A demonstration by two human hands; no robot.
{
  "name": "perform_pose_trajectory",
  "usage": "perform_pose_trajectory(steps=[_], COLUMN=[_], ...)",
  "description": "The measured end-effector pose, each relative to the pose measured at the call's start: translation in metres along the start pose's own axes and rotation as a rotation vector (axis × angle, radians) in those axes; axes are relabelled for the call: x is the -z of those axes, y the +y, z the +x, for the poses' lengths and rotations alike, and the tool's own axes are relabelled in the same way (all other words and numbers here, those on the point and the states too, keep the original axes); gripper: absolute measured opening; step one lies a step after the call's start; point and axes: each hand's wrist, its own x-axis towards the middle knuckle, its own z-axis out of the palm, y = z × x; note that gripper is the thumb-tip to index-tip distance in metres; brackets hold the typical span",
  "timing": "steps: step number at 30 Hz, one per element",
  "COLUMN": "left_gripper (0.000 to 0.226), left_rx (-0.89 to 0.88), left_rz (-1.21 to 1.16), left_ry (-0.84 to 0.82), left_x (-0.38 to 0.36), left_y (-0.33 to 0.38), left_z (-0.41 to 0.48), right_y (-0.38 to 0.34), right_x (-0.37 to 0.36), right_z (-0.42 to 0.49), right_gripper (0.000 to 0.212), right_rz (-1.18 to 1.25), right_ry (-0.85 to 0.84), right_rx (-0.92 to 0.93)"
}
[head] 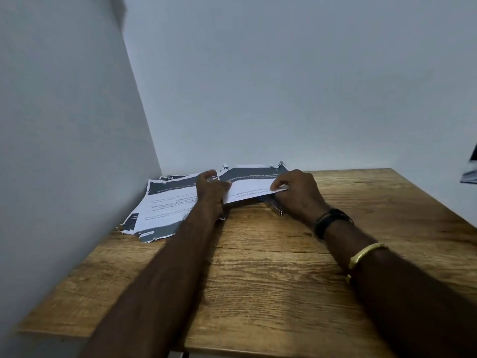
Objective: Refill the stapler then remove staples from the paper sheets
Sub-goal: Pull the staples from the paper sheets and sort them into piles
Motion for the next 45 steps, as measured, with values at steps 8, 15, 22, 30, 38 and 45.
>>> perform_pose_trajectory(steps=[8, 15, 22, 30, 38, 45], left_gripper=[0.05, 0.051, 0.052, 0.043, 0.042, 0.034], left_rx=[-0.106, -0.225, -0.245, -0.206, -0.358, -0.424], left_rz=[0.126, 0.15, 0.162, 0.159, 0.302, 0.301], left_ry=[0.024, 0.022, 0.038, 0.017, -0.095, -0.148], left_x=[-0.005, -0.005, -0.005, -0.006, -0.009, -0.014], left_y=[-0.007, -0.009, -0.01, -0.012, -0.012, -0.012], left_z=[0.002, 0.001, 0.005, 0.0, -0.011, -0.014], right_y=[-0.012, -0.012, -0.001, -0.002, -0.02, -0.028], right_x=[-0.003, 0.0, 0.006, 0.008, -0.006, -0.019], right_z=[-0.004, -0.002, 0.005, 0.013, 0.021, 0.038], right_gripper=[0.049, 0.049, 0.027, 0.018, 0.017, 0.022], right_rz=[-0.463, -0.286, 0.465, 0.98, 1.212, 1.251], right_ry=[-0.162, -0.179, -0.051, -0.061, -0.137, -0.115], right_rx=[-0.169, -0.252, -0.396, -0.469, -0.473, -0.364])
